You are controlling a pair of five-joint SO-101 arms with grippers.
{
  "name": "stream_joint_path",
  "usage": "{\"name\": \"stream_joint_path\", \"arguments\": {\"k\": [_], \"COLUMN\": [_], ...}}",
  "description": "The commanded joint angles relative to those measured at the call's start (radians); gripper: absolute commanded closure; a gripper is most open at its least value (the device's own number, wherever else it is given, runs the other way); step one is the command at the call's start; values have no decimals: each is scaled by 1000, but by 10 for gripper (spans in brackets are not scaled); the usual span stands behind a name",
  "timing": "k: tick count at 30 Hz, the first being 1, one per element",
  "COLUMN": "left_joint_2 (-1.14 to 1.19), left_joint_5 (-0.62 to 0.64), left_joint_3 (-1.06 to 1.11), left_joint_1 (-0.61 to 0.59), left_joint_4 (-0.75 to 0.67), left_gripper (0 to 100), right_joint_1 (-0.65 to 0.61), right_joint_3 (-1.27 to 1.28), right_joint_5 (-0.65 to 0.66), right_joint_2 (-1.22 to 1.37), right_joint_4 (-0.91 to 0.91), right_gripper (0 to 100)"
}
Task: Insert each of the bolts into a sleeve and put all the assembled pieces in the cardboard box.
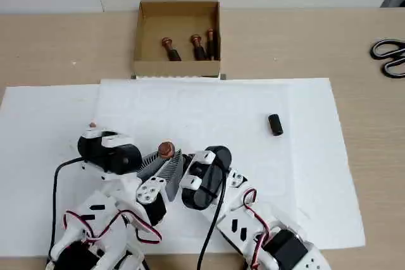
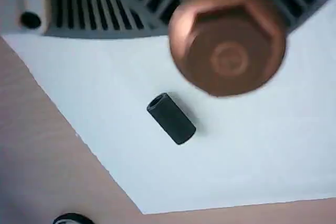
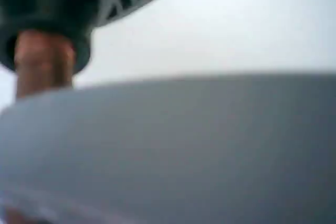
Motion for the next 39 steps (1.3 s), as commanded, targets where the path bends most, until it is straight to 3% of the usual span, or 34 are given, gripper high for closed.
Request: {"name": "stream_joint_path", "arguments": {"k": [1, 20, 27, 39], "left_joint_2": [-6, -6, -6, -6], "left_joint_5": [-12, -44, -44, -44], "left_joint_3": [36, 91, 96, 25], "left_joint_1": [40, 32, -41, -43], "left_joint_4": [17, -26, -40, -41], "left_gripper": [994, 987, 803, 791], "right_joint_1": [-16, -42, -42, -41], "right_joint_3": [-80, -80, -74, -18], "right_joint_5": [9, 9, 9, 9], "right_joint_2": [-15, -15, -15, -15], "right_joint_4": [-31, -25, -25, -24], "right_gripper": [995, 995, 995, 995]}}
